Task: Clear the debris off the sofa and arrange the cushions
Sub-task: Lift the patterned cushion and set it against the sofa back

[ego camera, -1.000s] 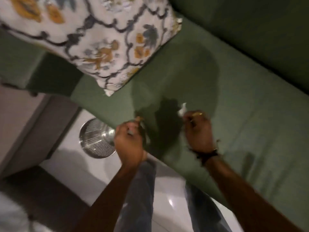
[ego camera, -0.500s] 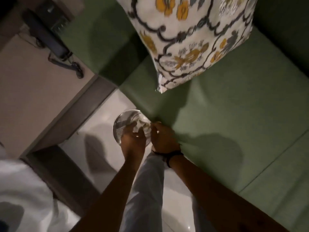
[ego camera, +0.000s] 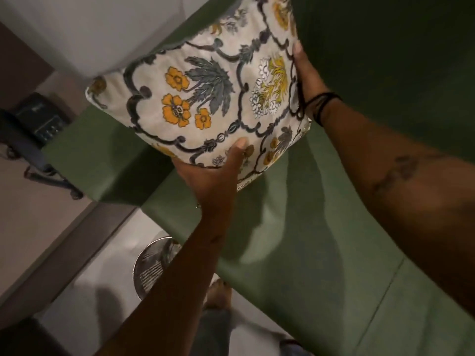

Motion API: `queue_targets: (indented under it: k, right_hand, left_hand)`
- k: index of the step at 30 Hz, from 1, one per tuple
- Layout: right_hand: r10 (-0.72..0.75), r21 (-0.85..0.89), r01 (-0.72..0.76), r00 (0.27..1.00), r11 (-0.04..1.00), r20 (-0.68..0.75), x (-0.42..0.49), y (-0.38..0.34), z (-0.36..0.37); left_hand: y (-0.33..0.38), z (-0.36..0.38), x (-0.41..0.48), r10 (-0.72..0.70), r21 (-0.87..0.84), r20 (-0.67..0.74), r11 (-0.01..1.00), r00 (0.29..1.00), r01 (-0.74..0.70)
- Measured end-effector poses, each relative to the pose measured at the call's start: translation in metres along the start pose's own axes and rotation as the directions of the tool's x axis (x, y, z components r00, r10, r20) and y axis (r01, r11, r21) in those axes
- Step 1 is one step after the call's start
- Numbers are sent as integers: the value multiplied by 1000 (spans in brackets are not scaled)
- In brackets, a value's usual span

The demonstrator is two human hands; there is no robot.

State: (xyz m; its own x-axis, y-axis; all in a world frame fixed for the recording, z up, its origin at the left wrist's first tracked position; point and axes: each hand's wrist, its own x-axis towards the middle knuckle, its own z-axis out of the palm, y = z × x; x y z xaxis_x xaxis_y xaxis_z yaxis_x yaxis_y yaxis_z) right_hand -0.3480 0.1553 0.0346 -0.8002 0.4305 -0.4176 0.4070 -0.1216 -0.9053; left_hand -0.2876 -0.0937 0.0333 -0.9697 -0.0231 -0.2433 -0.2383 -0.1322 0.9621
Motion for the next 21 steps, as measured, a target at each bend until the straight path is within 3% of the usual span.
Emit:
queue_targets:
  k: [2,4,8,12,15,17,19,21]
  right_hand:
    - [-30,142,39,997,989,-67,-21,3,-6]
    - [-77,221,136,963,966,-257,-59,12,-16]
    - [-99,269,339,767,902,-634,-149,52,-57]
    - [-68,242,392,630,888,-774,-191,79,-93]
    - [-5,254,328,620,910,-784,-191,95,-106]
    - [5,233,252,669,939,-743,-193,103,-116]
    - [-20,184,207,716,961,-698,-202,109,-127]
    - [-6,114,126,695,986,-719,-224,110,-135]
  left_hand:
    - [3,-3,-4,-6,-3,95,1000,995,6]
    - [7,-6,-6,10,11,192,1000,981,-12]
    - [24,21,18,18,75,450,996,893,-57]
    - [26,99,63,-40,237,677,957,735,-165]
    - [18,137,73,-183,404,749,888,637,-219]
    - [13,150,69,-213,447,735,866,644,-223]
    - [11,160,53,-138,408,682,887,718,-217]
    - [10,161,21,-11,322,624,915,781,-245]
